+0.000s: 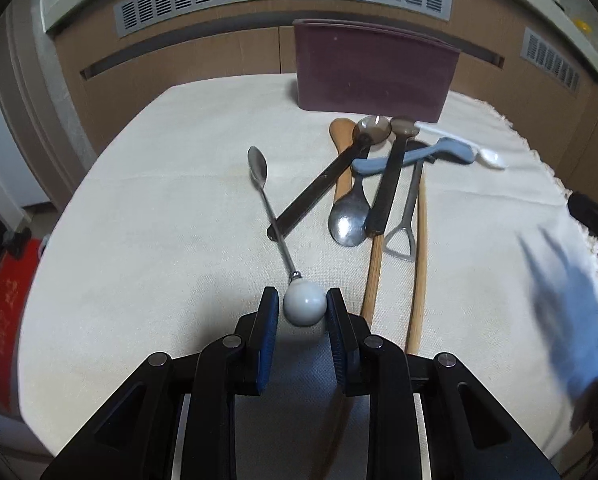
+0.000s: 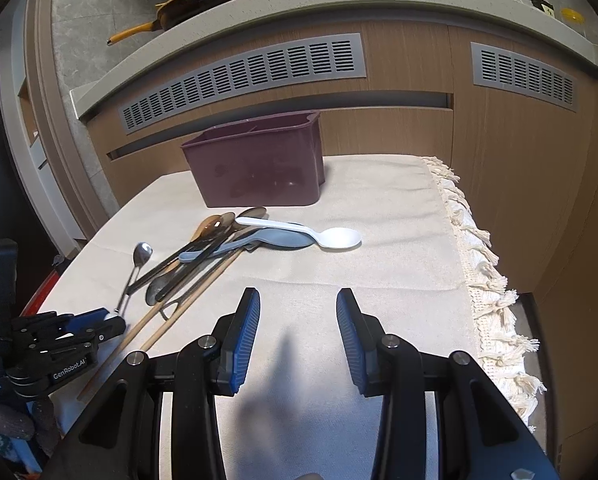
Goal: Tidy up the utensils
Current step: 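Lift the ball-handled spoon with the left gripper toward the purple caddy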
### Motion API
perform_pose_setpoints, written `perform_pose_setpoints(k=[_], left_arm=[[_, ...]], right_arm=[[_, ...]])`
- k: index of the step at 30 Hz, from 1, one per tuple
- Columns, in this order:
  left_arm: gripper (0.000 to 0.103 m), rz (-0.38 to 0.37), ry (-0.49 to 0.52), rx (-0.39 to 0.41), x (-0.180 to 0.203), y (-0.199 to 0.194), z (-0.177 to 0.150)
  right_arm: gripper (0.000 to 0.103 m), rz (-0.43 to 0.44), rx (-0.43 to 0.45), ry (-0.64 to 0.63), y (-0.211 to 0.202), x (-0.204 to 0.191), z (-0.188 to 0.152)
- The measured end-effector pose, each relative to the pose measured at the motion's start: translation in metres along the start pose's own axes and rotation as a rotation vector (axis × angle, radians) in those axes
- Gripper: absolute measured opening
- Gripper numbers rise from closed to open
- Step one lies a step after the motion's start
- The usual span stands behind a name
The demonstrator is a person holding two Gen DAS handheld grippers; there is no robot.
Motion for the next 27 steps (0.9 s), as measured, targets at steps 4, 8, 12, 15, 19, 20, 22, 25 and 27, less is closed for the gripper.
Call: perform_pose_setpoints(k=[4, 8, 12, 15, 19, 20, 22, 25, 27], left_arm=[[0.022, -0.001, -0.009, 0.078, -0.017, -0.015, 0.020], [0.022, 0.045, 0.047, 0.238, -0.040, -0.052, 0.066], [0.022, 0.029, 0.085, 0.316, -0.060, -0.071, 0.109], [0.022, -0.029, 0.093, 0.331, -0.073, -0.076, 0.135], [0.022, -0.103, 0.084, 0.329, -0.083, -0.076, 0.151], [0.022, -0.121, 0.077, 0.323, -0.085, -0.073, 0.153], [0.022, -0.164, 0.053, 0.305, -0.092, -0.068, 0.156], [0.022, -0.212, 0.003, 0.276, -0.106, -0.064, 0.159], [0.022, -0.238, -0.024, 0.266, -0.113, -0.064, 0.162]], right_arm=[[0.037, -0.007, -0.028, 0.005, 0.010, 0.001, 0.004], [0.037, 0.005, -0.036, -0.019, 0.016, -0.006, 0.018], [0.037, 0.051, -0.047, -0.049, 0.028, -0.027, 0.039], [0.037, 0.112, -0.091, -0.049, 0.046, -0.049, 0.047], [0.037, 0.148, -0.148, -0.027, 0.079, -0.079, 0.057], [0.037, 0.153, -0.161, -0.013, 0.089, -0.085, 0.059], [0.037, 0.160, -0.192, 0.016, 0.107, -0.095, 0.061], [0.037, 0.150, -0.258, 0.063, 0.137, -0.110, 0.057], [0.037, 0.100, -0.296, 0.080, 0.155, -0.116, 0.052]])
Point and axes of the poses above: each gripper's, at about its wrist camera, not at the fingertips, and y roughly the way its jaws point, x to its right, z to its top, the point moved 7 cm from there along y, roughly the way its jaws point, and after that the axes turned 1 degree about y, right-handed, at the moved point
